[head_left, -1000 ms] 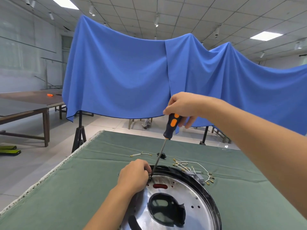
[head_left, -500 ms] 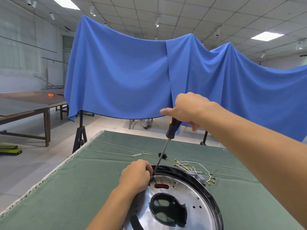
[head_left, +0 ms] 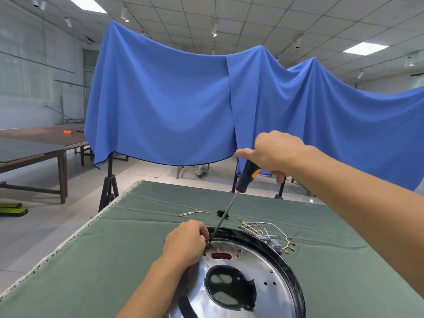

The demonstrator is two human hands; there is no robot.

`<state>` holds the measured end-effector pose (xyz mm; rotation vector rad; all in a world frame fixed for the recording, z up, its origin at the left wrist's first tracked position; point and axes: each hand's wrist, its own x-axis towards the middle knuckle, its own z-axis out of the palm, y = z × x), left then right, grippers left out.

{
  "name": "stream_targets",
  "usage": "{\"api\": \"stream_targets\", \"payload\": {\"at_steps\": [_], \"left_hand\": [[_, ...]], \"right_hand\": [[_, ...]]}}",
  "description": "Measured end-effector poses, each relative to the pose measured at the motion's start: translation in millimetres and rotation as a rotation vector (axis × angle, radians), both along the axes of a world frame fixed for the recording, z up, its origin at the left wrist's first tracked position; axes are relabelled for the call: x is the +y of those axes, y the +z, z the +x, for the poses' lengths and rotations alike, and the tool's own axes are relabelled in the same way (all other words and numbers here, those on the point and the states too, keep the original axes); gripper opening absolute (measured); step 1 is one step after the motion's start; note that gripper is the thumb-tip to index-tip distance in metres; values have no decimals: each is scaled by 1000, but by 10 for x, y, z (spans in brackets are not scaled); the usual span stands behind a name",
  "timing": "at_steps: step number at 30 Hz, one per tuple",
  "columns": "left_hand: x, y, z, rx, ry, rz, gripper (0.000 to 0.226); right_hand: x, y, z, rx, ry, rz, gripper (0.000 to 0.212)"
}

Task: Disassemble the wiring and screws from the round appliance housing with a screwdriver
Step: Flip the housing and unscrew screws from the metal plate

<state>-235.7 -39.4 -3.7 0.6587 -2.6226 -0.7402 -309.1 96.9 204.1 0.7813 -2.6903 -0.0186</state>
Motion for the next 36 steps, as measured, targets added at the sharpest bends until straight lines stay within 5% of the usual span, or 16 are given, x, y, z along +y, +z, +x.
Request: {"api": "stream_targets", "payload": {"at_steps": [4,6,9,12,14,20,25,29,32,34,36], "left_hand": [[-5,1,-10,0,2,0,34],[-1,2,-10,-4,4,-5,34],[1,-3,-13,-3,6,-17,34],[5,1,-4,-12,4,-35,35],[0,-2,-13,-12,7,-43,35],[15,-1,-21,-60,28,-106,37],[39,-47,-10,-106,21,-174,25],[29,-63,-12,-102,12,-210,23],[26,-58,-8,-103,13,-216,23],[19,-62,-9,-101,11,-223,23],[17,-68,-10,-97,12,-226,23]], "right_hand": [[-27,81,-27,-411,193,-157,16],[1,116,-13,-554,269,-248,22],[22,42,-7,-447,189,-219,34],[40,-26,-13,-44,7,-59,53],[31,-44,-63,70,4,-22,44],[26,79,-79,-514,271,-227,16],[-17,-14,-76,-454,267,-324,38],[-44,-13,-75,-453,317,-386,14],[-37,61,-39,-551,337,-351,17],[-39,43,-23,-488,312,-309,13],[-43,-13,-34,-403,272,-328,30]]}}
